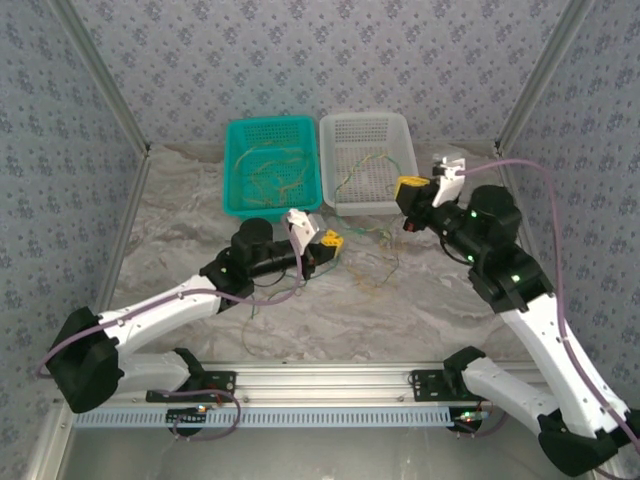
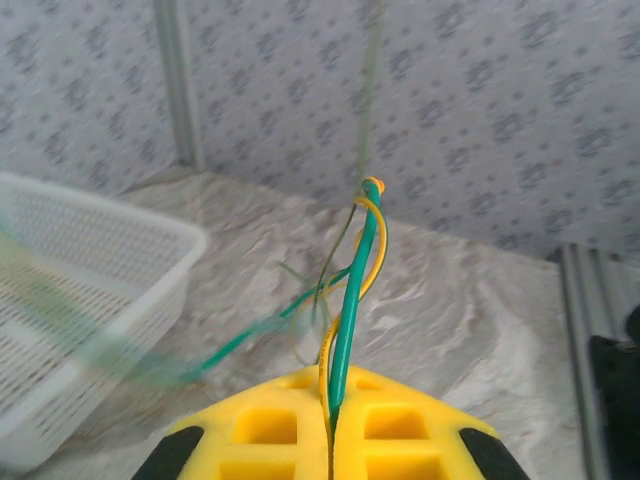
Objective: Untangle the cables
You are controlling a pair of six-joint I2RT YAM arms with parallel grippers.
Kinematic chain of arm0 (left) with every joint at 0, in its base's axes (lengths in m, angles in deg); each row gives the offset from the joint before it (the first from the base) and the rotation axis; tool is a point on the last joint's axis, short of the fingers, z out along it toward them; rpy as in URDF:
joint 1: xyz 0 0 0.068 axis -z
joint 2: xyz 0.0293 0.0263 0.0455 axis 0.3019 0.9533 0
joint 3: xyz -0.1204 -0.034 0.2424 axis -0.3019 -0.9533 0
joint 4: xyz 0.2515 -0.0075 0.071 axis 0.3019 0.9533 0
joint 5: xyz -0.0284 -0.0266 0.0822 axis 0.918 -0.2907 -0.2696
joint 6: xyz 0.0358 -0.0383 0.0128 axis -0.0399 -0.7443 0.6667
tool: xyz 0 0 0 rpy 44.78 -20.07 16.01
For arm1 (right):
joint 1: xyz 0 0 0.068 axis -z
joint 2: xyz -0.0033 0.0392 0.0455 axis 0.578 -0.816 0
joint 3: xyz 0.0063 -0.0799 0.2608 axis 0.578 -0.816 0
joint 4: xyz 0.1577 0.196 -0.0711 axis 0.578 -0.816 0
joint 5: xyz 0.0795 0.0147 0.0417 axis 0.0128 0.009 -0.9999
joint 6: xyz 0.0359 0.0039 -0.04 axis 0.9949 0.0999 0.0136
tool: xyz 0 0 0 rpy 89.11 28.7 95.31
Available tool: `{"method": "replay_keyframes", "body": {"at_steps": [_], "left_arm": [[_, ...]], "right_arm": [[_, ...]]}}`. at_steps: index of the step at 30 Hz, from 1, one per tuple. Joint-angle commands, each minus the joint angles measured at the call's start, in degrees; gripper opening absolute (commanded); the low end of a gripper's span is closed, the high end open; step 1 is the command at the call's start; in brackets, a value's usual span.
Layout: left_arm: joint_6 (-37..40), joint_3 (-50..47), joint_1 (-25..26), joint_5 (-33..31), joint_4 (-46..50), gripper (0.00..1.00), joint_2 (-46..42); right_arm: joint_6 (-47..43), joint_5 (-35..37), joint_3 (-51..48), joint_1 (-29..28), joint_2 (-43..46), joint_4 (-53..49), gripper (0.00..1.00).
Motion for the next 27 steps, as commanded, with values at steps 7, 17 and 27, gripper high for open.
{"method": "replay_keyframes", "body": {"at_steps": [7, 17, 27], "left_arm": [[-3.39, 1.83, 4.19, 4.25, -3.8, 0.0, 1.76], [-0.98, -7.96, 4.49, -3.41, 4.9, 0.0, -1.45], [-2.12, -15.8, 0.74, -15.41, 2.1, 0.0, -0.01]], "right_arm": [[3.03, 4.57, -2.85, -0.49, -3.76, 4.47, 0.0], [4.03, 4.24, -1.63, 3.16, -1.01, 6.31, 0.0], [4.73, -0.48, 2.64, 3.91, -0.29, 6.45, 0.0]]}}
